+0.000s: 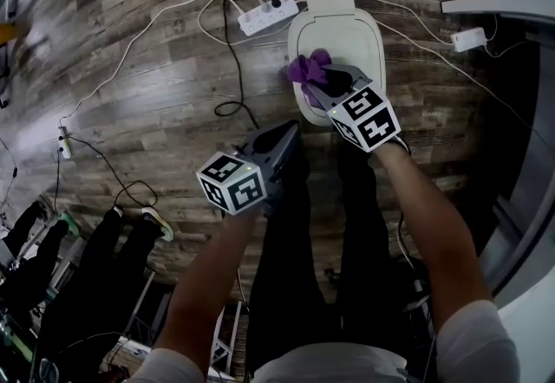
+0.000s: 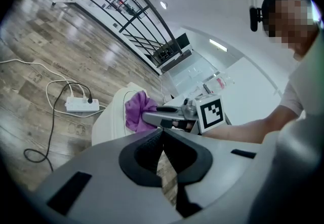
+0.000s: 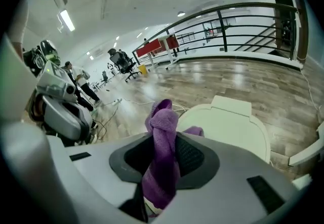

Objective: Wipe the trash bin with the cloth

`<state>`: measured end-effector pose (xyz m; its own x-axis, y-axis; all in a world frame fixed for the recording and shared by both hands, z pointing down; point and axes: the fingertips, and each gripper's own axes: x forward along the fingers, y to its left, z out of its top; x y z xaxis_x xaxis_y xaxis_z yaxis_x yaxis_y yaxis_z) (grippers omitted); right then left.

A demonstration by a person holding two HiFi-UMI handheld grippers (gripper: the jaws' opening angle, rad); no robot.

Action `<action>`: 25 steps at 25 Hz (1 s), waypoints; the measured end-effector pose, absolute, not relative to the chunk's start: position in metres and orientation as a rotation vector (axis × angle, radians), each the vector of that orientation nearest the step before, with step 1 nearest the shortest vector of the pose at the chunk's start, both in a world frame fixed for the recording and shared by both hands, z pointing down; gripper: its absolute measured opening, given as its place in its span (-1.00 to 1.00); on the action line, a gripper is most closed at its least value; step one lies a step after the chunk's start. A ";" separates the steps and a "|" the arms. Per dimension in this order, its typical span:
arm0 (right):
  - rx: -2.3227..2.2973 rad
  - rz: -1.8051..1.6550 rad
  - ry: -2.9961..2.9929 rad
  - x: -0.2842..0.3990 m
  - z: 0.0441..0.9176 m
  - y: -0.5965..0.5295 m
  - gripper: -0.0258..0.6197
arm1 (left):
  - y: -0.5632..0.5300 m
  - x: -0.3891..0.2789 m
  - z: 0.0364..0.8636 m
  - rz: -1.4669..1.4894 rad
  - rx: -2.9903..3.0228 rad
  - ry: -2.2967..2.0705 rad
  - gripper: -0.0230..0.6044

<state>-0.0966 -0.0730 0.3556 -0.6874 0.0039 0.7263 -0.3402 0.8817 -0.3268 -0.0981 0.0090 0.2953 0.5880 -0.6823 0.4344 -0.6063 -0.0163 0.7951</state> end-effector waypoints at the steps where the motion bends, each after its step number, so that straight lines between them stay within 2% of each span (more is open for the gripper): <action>1: 0.256 0.540 -2.254 -0.091 0.360 -0.072 -0.62 | 0.009 -0.098 0.296 -0.085 1.694 -1.076 -0.91; 4: 0.320 0.483 -2.225 -0.080 0.365 -0.074 -0.48 | 0.010 -0.096 0.299 -0.088 1.688 -1.070 -0.92; 7: 0.387 0.465 -2.198 -0.078 0.370 -0.081 -0.09 | 0.009 -0.093 0.299 -0.090 1.687 -1.063 -0.91; 8: 0.397 0.471 -2.184 -0.079 0.373 -0.082 -0.05 | 0.009 -0.092 0.298 -0.092 1.686 -1.062 -0.91; 14: 0.401 0.567 -2.094 -0.092 0.390 -0.081 -0.08 | 0.010 -0.092 0.297 -0.093 1.685 -1.055 -0.91; 16: 0.410 0.601 -2.104 -0.094 0.388 -0.082 -0.36 | 0.010 -0.093 0.298 -0.090 1.685 -1.055 -0.91; 17: 0.414 0.618 -2.109 -0.094 0.388 -0.082 -0.41 | 0.011 -0.095 0.299 -0.089 1.685 -1.055 -0.91; 25: 0.442 0.596 -2.123 -0.080 0.384 -0.092 -0.49 | 0.006 -0.100 0.299 -0.097 1.690 -1.059 -0.91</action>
